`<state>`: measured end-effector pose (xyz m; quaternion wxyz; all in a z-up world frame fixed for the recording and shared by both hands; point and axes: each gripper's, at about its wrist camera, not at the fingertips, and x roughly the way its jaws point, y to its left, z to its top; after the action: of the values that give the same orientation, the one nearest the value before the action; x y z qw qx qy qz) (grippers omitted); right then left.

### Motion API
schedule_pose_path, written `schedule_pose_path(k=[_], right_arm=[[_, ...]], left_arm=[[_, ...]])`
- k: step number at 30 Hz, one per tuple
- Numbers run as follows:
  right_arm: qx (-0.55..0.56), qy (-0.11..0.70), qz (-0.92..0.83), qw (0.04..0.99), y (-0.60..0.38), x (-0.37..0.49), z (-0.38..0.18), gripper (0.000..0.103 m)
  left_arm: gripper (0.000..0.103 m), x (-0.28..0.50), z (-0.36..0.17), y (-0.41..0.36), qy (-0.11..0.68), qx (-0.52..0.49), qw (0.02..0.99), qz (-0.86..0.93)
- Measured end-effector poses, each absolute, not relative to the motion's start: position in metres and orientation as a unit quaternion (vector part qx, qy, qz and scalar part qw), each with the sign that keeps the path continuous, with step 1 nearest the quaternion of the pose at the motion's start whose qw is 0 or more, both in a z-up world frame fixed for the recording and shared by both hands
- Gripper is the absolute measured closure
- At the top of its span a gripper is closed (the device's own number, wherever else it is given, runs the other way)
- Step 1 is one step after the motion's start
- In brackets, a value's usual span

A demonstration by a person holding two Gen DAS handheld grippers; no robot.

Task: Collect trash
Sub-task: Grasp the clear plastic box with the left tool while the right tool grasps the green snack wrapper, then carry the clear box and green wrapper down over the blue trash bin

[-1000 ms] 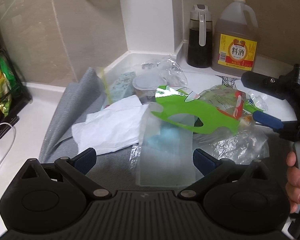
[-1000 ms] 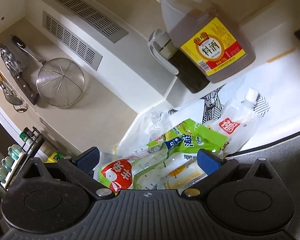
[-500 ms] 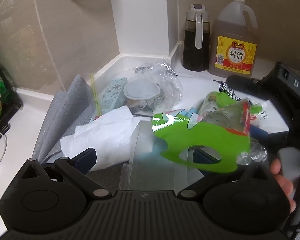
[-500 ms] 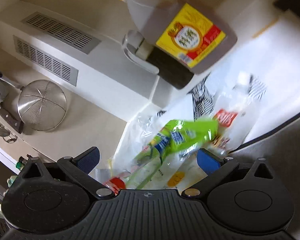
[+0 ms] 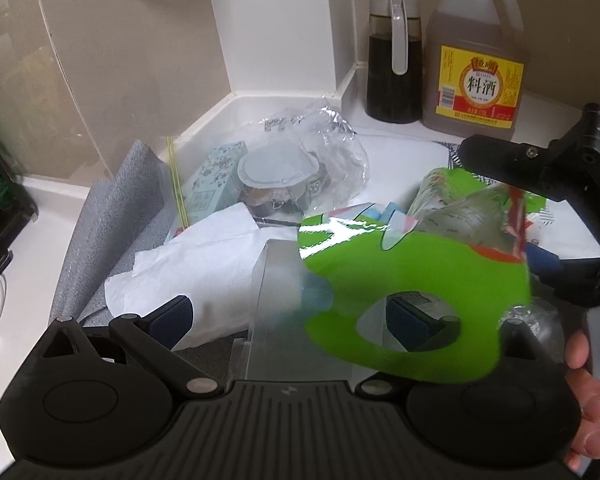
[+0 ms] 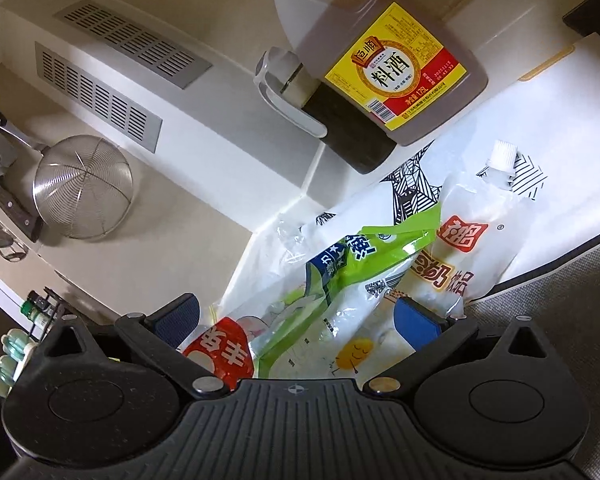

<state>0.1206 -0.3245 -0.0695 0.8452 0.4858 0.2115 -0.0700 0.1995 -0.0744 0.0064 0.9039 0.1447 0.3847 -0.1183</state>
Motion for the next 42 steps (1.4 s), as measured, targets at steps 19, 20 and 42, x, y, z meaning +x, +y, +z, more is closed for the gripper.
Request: schedule_pose_path(k=[19,20,42], right_arm=[[0.412,0.135,-0.052,0.9,-0.315,0.106,-0.045,0.093],[0.412,0.129,-0.052,0.901,-0.315,0.105,-0.044,0.093],[0.375,0.078,-0.013,0.924,-0.286,0.049,-0.015,0.092]], left_arm=[[0.038,0.173,0.041,-0.043,0.337,0.113,0.929,-0.104],[0.038,0.171,0.043,-0.041,0.337,0.111,0.929,-0.105],[0.038,-0.049,0.056,0.116,0.349,0.037,0.936,-0.04]])
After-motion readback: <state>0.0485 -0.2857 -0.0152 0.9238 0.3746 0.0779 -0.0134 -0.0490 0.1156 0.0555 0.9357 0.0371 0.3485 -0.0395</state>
